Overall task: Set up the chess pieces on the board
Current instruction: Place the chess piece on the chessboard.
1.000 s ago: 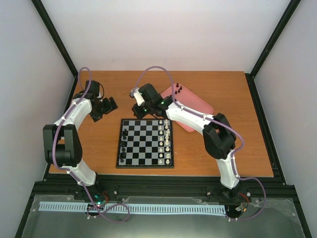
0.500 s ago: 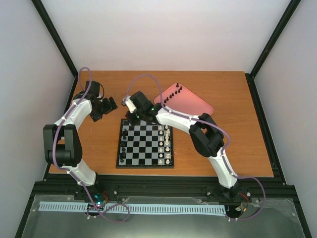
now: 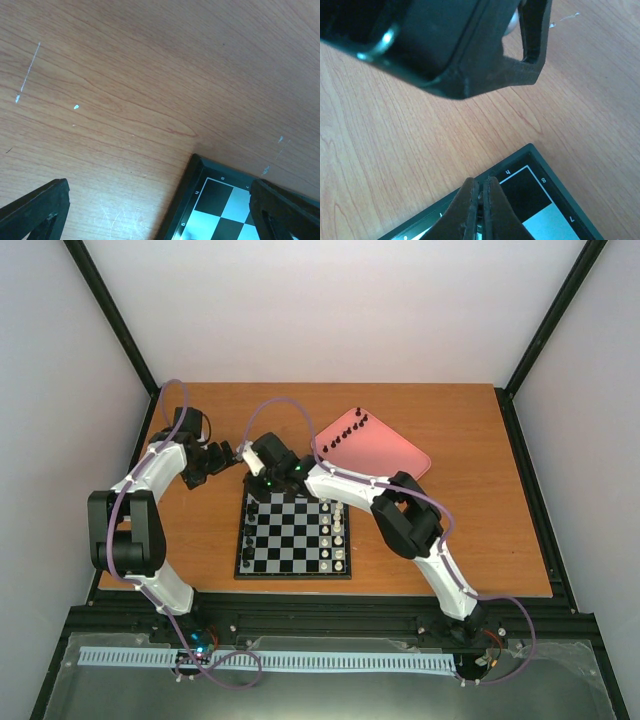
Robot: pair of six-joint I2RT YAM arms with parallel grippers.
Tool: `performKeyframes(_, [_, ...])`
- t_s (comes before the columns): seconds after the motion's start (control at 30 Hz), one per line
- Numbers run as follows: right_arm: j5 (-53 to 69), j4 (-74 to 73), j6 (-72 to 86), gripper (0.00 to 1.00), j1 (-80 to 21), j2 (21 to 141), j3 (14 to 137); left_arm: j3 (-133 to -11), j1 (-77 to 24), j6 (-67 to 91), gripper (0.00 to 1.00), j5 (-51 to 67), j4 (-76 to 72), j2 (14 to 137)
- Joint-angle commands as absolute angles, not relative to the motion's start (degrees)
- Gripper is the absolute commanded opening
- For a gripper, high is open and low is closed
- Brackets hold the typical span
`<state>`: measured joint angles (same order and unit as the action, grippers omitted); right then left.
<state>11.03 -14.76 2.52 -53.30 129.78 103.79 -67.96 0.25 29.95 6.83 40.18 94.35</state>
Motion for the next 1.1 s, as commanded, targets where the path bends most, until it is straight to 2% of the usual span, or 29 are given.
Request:
performKeyframes(0.0, [10.95,-12.89,2.20,0.03,-54.22,131.16,104.99,-68.03,0.04,28.70,1.00,6.21,39.29,92.68])
performKeyframes(1.07, [8.39,-11.00,0.97,0.04,-54.24,133.72,103.09,-65.79,0.00,27.78,1.00,6.16,38.98,92.66])
